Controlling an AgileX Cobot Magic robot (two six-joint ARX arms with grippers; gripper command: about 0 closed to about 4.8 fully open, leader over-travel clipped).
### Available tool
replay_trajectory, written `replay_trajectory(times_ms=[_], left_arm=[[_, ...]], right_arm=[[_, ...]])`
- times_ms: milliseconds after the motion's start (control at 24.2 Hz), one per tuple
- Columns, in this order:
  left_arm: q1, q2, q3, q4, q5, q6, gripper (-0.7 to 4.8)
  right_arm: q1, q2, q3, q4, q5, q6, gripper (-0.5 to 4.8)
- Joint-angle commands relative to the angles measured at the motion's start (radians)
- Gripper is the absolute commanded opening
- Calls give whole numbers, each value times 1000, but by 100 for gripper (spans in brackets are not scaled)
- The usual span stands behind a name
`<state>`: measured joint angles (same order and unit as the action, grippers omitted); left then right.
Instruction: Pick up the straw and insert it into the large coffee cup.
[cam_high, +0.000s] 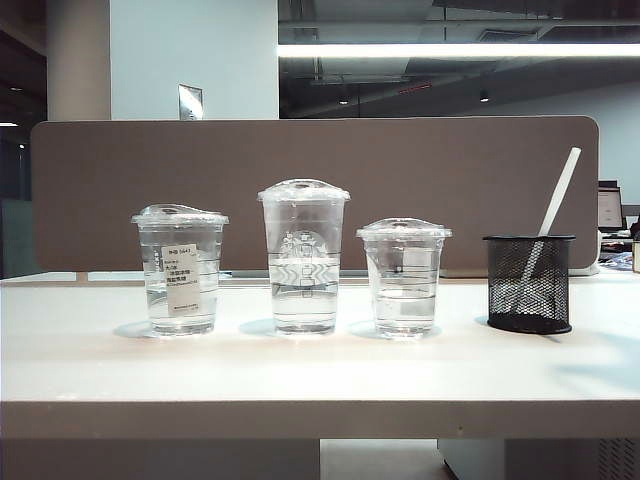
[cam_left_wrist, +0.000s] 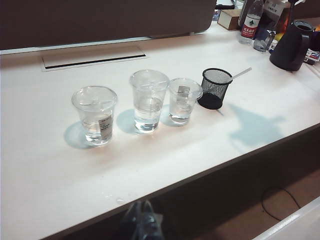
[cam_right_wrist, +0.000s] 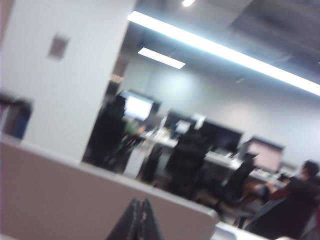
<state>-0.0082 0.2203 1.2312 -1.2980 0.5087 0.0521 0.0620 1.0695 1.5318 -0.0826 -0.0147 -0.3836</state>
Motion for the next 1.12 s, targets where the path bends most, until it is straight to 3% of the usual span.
replay_trajectory(times_ms=[41,207,290,496,662,869,1117], left_arm=[[1,2,2,14,-5,5,-4],[0,2,2,14,-96,5,-4],[0,2,2,14,-208,4,-5],[0,2,2,13,-213,4,-5],[0,2,1,15,-151,5,-5],[0,2,1,13,-14,8,-5],[0,2,1,9,31,8,-5]], right_arm=[[-29,78,-6,-4,-38,34,-2],[-85,151,-86,43,-77,111,-1],[-132,154,-268,204,-83,158,-1],[-188,126,-664,540,-149,286,-1],[-184,85,-923,730,-192,333,-1],[-165,-11,-1161,917,-140,369,0],[-142,-161,-1327,932,-124,422,2]])
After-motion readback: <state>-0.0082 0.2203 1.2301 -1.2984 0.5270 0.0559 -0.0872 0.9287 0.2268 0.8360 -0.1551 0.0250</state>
